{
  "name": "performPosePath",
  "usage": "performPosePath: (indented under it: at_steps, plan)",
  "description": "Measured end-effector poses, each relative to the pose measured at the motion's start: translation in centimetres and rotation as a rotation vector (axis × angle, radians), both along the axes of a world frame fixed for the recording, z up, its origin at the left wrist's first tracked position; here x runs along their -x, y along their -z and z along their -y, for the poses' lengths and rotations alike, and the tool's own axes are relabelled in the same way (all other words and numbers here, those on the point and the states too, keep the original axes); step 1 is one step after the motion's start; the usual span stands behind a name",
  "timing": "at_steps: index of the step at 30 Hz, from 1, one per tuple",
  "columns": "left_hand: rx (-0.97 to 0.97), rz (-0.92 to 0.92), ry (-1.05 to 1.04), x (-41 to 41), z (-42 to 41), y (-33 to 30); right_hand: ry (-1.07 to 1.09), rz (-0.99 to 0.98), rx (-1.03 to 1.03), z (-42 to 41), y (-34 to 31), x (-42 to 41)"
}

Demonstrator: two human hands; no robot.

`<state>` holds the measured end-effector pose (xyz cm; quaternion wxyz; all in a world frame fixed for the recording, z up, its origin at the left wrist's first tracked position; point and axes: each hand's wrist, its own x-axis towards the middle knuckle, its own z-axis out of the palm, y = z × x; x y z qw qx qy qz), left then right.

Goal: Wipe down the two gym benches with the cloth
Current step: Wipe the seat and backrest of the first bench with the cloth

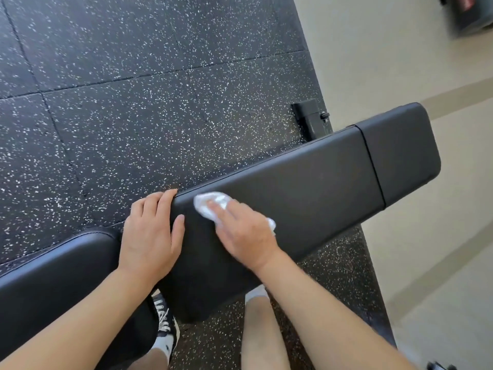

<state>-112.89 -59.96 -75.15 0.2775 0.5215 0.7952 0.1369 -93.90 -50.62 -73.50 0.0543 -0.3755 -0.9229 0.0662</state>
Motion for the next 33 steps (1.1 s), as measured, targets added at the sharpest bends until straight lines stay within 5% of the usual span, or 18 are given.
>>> performPosePath:
  at_steps: [6,11,16,22,30,33]
  plan:
    - [0.018,0.039,-0.183,-0.8,-0.9,0.0,0.427,0.168,0.196,-10.8,-0.6,0.3]
    - [0.089,0.017,-0.179,-1.1,-0.9,-0.6,0.139,0.287,0.344,-7.0,-0.5,8.4]
    - [0.131,0.113,-0.388,-1.4,-1.2,-0.8,-0.118,0.314,0.536,-4.8,-0.7,13.0]
    - [0.199,-0.164,-0.263,-4.7,-5.0,-1.3,-0.016,0.372,0.556,-13.9,-1.4,4.7]
    - [0.205,-0.092,-0.067,-13.7,-16.5,-1.0,0.348,0.537,0.420,-31.0,-3.1,-13.2]
    - [0.238,-0.091,-0.036,-15.9,-19.3,-1.3,0.283,0.568,0.328,-30.9,-2.9,-13.4]
